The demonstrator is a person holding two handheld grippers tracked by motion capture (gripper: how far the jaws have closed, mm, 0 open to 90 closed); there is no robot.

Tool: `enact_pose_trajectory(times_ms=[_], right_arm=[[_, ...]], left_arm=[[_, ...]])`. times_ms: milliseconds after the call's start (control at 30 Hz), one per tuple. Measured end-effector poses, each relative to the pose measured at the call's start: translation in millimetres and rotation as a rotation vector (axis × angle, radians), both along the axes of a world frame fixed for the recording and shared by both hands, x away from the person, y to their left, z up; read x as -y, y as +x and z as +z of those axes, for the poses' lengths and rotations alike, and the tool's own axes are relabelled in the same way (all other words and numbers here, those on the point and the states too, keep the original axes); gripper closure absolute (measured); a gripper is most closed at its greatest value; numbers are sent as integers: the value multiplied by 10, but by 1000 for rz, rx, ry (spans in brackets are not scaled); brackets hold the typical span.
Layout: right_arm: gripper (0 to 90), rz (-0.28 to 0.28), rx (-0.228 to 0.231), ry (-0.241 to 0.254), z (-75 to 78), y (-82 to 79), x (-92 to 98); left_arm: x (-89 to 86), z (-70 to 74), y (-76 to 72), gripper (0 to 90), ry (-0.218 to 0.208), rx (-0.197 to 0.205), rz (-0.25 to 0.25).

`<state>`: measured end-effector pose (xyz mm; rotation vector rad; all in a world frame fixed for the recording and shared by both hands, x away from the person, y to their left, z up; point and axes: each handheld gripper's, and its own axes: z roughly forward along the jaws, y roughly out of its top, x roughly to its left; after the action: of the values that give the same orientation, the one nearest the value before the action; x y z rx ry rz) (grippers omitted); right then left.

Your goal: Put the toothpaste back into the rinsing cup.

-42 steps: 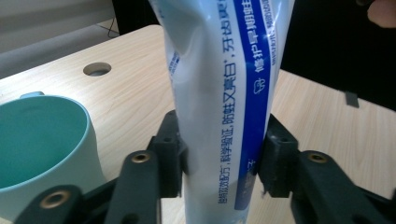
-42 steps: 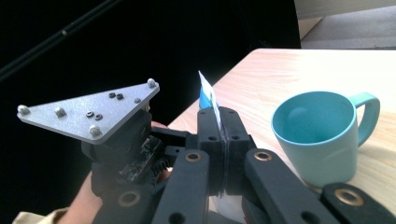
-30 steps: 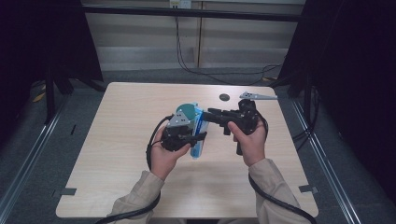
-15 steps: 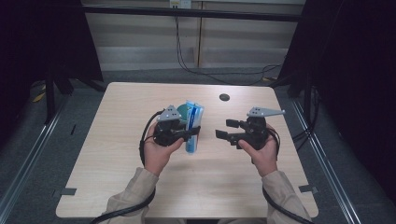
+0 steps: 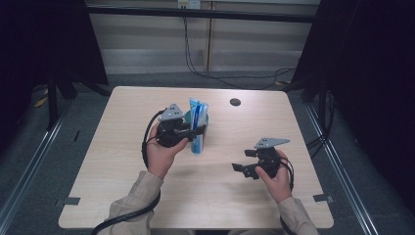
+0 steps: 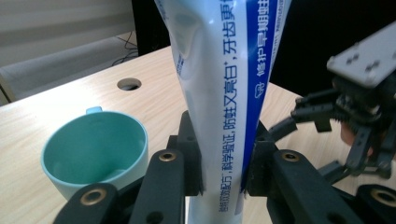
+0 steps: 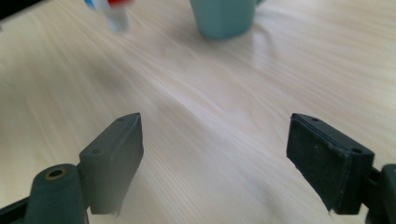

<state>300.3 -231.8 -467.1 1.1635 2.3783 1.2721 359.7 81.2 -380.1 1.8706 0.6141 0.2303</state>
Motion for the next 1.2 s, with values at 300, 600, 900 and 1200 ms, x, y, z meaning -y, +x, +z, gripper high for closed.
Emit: enact_pose_trajectory(times_ms=[300, 600, 900, 1200], right_arm=[[182, -2, -21, -120, -254, -111, 34], [172, -8, -17, -165, -398, -183, 45], [152, -30, 30, -176, -442, -240, 37], [146, -27, 31, -176, -446, -235, 34]], left_arm=[[-1, 64, 60, 736, -9, -1, 6], [4, 162, 106, 735, -23, 13, 24], [-1, 248, 183, 734, -36, 18, 41], [-12, 356, 265, 734, -57, 23, 59]])
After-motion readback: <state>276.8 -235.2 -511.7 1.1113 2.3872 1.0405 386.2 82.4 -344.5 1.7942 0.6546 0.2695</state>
